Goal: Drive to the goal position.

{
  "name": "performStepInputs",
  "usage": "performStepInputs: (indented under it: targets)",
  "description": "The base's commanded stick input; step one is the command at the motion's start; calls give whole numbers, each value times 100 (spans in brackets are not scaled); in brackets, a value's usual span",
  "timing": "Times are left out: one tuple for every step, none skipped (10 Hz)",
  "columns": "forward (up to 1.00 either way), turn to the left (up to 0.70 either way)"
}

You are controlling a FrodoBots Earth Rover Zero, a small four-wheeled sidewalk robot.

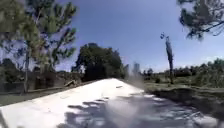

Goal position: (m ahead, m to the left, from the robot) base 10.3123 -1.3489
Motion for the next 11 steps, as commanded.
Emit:
performStepInputs:
  targets:
    - [70, 0]
    - [70, 0]
    - [70, 0]
    - [70, 0]
    - [70, 0]
    - [70, 0]
    - [70, 0]
    - [70, 0]
    - [70, 0]
    - [70, 0]
    - [70, 0]
